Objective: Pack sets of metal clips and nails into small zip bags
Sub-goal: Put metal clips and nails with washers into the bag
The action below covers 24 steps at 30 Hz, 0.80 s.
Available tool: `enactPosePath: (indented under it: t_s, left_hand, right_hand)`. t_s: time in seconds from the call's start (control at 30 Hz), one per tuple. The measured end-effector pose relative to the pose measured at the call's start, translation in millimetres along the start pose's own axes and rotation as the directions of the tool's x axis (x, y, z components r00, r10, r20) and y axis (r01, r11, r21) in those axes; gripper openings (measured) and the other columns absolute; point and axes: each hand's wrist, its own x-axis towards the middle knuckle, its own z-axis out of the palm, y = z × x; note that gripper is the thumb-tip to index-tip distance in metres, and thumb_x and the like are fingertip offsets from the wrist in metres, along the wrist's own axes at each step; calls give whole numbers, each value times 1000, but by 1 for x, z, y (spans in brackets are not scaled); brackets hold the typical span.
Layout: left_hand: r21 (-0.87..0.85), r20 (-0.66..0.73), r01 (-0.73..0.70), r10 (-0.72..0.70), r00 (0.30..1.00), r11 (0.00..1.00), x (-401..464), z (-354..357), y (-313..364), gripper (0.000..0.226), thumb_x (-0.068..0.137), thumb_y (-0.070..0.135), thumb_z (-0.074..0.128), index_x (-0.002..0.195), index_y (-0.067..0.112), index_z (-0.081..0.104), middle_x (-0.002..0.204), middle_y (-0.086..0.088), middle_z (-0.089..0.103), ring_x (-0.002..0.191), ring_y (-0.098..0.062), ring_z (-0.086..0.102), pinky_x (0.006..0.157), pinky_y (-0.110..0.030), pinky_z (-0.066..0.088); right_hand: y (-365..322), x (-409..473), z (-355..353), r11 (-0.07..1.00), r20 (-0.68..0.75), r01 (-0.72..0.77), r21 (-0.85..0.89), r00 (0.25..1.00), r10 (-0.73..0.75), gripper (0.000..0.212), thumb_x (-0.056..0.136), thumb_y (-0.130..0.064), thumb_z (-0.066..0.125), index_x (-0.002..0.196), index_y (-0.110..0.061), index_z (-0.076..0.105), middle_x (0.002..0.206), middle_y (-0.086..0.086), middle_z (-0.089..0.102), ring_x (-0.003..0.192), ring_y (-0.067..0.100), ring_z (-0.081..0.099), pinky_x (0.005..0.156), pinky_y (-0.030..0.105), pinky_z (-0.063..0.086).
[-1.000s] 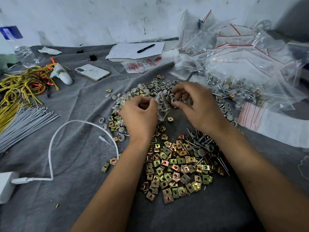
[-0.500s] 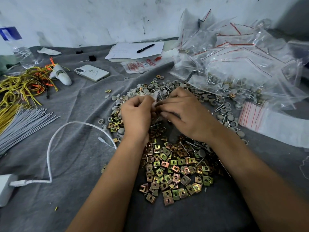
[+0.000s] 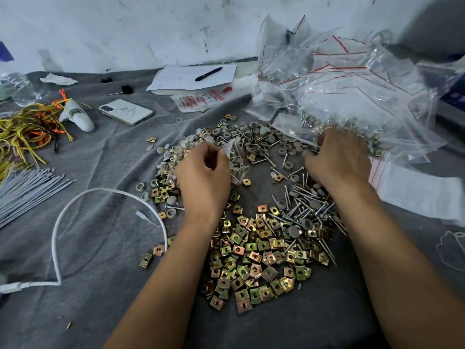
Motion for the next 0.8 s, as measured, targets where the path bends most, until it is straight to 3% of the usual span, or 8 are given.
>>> enactPosePath:
  t_s: [0.07,0.13,0.2,0.27,0.37,0.47,0.63,0.8]
  left_hand:
    - [9,-3,3,-3,1000,1000,0,0,0,33,97,11,65,73,34,59,67,12,63,65,-11,64,58,-26,52]
    - [-8,20,47,-47,999,999,1,1,-3,30,97,11,64,74,29,60,69,5,66,64,-15,67,62,-37,58]
    - [-25,38,89,-88,995,996,0,1,-3,23,96,11,64,77,23,64,72,-2,69,67,-26,70,64,-47,60]
    - [-6,36,94,-94,995,996,0,1,-2,18,93,10,65,78,20,68,72,0,70,67,-25,70,64,-47,60]
    - [-2,41,103,-103,994,995,-1,-1,0,14,87,8,68,79,20,69,70,4,70,66,-19,70,63,-43,61]
    - [-20,55,117,-116,992,993,-2,-1,0,14,86,8,70,80,21,70,71,3,71,65,-21,71,62,-45,62]
    - [-67,55,152,-149,987,986,-1,-1,1,24,88,7,71,76,27,69,68,2,72,63,-22,72,59,-47,62]
    - [-95,58,166,-161,985,982,2,-2,0,26,89,6,72,74,28,70,67,1,72,62,-22,73,60,-46,63]
  right_hand:
    - [-1,-1,2,1000,90,-5,-29,996,8,60,92,-48,69,132,-7,51,132,26,50,123,46,49,94,48,48]
    - [-5,-2,6,995,84,100,10,991,-100,47,94,-38,69,127,-8,54,123,23,54,112,42,57,90,46,51]
    - [-12,-4,9,961,70,245,127,964,-255,26,94,-26,71,114,-11,61,108,11,61,96,29,63,80,37,55]
    - [-20,-9,8,916,75,330,228,932,-354,17,92,-21,74,106,-16,66,96,-4,58,83,12,58,66,21,45]
    - [-28,-12,11,858,84,421,294,883,-462,12,89,-19,78,100,-22,72,98,-8,64,89,13,63,74,25,49]
    - [-28,-11,13,820,47,445,360,869,-492,16,86,-16,81,95,-25,71,97,-6,69,85,10,64,77,30,55]
    - [-27,-10,17,746,-66,403,530,897,-437,17,85,-11,81,95,-22,73,78,-22,62,70,-12,61,62,1,43]
    - [-34,-16,7,607,-199,517,604,835,-513,16,83,-11,84,97,-17,78,87,-10,70,77,-3,66,69,12,51]
